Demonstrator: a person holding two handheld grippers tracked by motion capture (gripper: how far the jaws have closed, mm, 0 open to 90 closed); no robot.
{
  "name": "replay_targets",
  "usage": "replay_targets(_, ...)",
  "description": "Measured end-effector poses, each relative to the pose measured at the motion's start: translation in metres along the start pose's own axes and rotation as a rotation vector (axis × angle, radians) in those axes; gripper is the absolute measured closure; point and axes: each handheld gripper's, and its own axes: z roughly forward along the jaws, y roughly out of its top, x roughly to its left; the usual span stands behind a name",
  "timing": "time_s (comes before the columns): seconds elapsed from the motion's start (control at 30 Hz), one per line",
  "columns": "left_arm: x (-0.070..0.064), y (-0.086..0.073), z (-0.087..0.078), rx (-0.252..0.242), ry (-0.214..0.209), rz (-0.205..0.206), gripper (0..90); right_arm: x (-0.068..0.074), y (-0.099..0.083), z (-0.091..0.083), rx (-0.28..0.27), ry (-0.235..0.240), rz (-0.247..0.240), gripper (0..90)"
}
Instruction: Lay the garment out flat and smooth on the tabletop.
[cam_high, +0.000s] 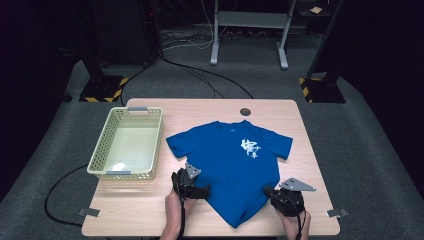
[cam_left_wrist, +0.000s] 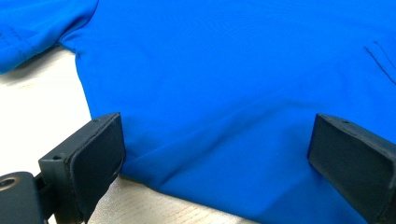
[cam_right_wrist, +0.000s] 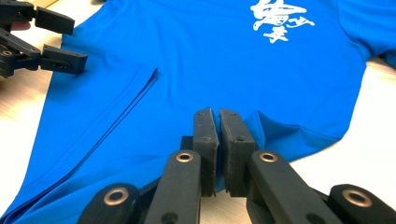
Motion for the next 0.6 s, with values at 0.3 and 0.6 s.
replay_targets(0.3,0.0,0.0,0.0,0.0,0.0,0.0,3.7,0.001,-0.001,-0.008,-0.005,-0.005,0.0,86.1)
replay_targets(0.6,0.0,0.0,0.0,0.0,0.0,0.0,3.7,0.001,-0.003,-0.018,-0.012,-0.018,-0.005,86.1)
